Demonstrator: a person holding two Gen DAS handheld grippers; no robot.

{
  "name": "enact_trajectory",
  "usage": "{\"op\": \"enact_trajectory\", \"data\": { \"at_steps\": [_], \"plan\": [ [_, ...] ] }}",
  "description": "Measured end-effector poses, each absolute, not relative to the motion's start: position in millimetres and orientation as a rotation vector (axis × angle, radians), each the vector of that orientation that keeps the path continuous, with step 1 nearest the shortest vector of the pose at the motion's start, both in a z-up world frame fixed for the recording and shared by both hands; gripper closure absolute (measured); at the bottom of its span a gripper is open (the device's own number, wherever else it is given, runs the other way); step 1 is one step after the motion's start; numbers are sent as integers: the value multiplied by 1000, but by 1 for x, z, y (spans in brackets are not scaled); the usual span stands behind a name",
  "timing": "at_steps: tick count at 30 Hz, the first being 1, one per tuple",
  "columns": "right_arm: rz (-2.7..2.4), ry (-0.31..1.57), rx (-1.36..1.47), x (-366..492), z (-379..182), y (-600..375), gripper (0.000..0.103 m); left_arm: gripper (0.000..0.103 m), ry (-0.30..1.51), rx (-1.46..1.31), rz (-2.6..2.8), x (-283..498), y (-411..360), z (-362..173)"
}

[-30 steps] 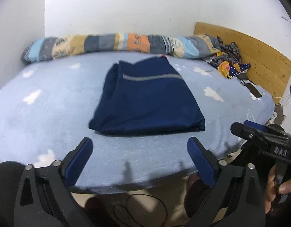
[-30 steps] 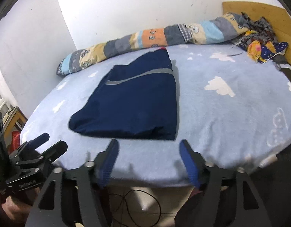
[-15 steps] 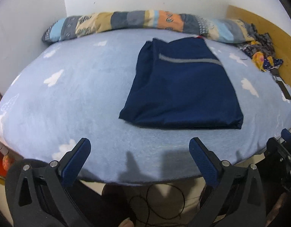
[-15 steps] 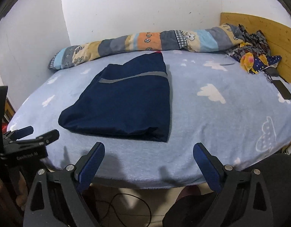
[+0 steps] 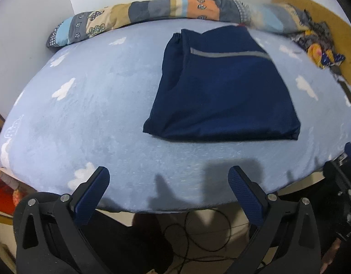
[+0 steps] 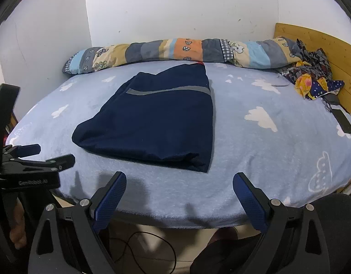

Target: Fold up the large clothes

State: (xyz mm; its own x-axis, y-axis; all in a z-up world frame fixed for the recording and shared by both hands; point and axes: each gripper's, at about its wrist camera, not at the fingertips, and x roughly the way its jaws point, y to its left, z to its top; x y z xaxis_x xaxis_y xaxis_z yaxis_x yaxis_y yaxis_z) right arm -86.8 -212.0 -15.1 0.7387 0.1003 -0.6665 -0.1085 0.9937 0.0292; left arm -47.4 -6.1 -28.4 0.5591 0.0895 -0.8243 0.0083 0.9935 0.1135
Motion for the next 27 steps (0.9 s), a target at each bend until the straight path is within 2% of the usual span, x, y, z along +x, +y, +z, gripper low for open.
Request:
{"op": "enact_trajectory", "data": {
  "at_steps": [27],
  "plan": [
    [116,747,-9,-84,-19,-213,7,0,948,247,55,-57,-28,-25]
  ]
}}
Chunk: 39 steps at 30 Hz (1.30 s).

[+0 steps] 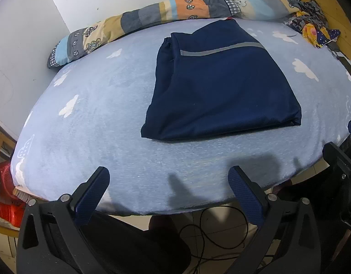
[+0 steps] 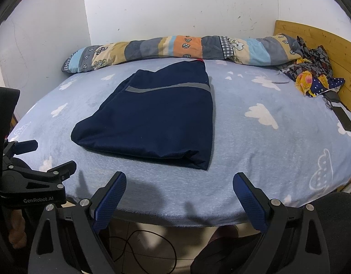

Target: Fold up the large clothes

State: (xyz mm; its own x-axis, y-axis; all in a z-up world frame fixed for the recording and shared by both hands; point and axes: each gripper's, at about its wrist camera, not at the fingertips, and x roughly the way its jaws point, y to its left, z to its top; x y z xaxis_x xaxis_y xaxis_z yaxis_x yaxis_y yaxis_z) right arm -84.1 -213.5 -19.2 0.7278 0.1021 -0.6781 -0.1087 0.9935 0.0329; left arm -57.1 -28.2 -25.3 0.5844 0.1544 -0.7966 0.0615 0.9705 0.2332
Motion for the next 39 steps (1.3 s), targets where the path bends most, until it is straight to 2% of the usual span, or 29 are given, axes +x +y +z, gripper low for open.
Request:
{"op": "enact_trajectory", "data": {
  "at_steps": [39],
  "plan": [
    [114,756,-11,-85,-20,-212,7,0,956,249,49,-57,-24,-26]
  ]
}}
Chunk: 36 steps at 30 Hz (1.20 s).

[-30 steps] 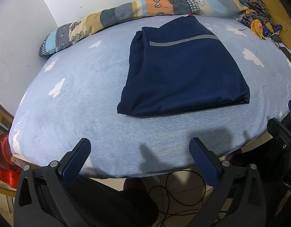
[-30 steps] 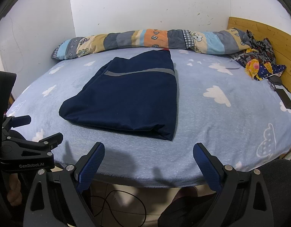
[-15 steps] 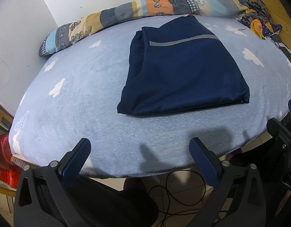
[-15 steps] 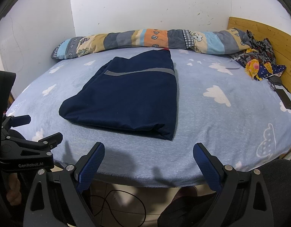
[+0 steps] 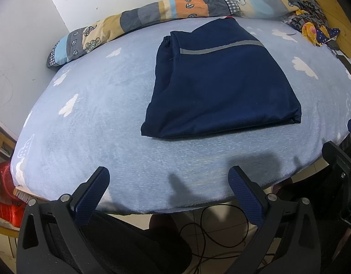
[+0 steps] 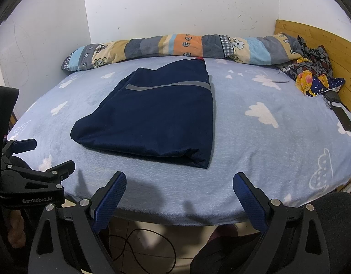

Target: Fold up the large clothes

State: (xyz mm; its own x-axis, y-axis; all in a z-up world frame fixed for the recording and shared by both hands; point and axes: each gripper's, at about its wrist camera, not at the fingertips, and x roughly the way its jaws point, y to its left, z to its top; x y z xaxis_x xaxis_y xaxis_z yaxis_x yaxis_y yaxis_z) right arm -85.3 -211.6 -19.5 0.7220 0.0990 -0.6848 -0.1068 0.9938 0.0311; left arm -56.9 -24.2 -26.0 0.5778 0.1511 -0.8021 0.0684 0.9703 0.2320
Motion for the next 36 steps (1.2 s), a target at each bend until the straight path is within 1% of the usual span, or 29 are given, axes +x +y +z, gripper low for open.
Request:
{"op": "enact_trajectory", "data": {
  "at_steps": [36],
  "plan": [
    [111,760,-15,-86,-19,-211,7,0,958,248,61,-58,-25,-24]
  ]
}}
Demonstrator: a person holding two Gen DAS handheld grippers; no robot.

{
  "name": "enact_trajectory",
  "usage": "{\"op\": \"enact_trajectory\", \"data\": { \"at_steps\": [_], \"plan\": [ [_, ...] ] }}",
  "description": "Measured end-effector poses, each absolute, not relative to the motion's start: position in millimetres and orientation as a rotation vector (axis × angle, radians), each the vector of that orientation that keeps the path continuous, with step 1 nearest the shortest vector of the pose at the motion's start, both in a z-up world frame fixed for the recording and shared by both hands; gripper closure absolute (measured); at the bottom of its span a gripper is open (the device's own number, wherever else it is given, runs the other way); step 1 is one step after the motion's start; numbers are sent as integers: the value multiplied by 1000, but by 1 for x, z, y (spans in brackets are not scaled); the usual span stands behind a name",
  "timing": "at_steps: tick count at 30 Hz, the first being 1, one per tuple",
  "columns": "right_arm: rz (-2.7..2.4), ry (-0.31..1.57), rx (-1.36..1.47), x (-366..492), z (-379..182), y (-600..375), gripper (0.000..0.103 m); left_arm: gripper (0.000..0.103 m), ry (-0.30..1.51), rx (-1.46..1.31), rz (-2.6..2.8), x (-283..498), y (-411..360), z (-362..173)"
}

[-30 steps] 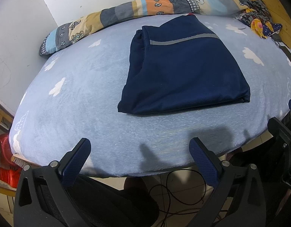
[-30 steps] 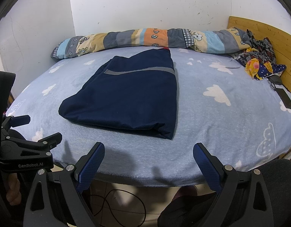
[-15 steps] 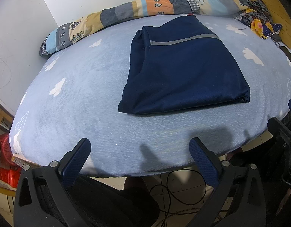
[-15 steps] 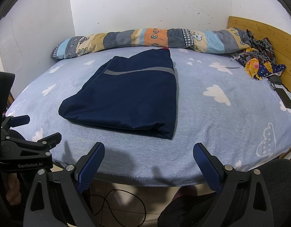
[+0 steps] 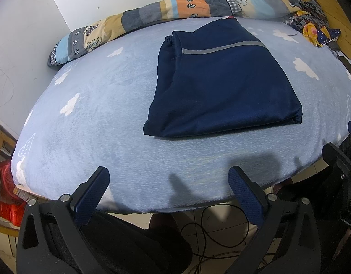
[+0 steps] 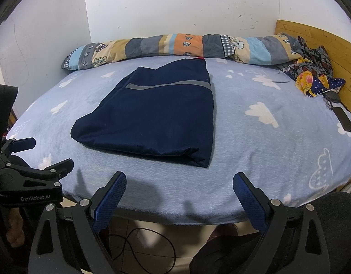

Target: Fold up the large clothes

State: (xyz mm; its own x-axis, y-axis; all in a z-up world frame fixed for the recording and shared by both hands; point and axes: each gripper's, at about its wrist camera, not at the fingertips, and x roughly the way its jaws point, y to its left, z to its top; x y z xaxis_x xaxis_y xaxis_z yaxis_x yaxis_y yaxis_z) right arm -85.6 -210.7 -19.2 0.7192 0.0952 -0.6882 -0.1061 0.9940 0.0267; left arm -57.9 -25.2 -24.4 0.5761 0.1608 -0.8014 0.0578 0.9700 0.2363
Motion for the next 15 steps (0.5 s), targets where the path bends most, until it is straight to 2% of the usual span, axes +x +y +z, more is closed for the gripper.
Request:
{"op": "enact_trajectory", "data": {
  "at_steps": [15],
  "plan": [
    [119,759,-12,-85,-20,-212,7,0,992,186,66,-52,-11,-25]
  ]
}}
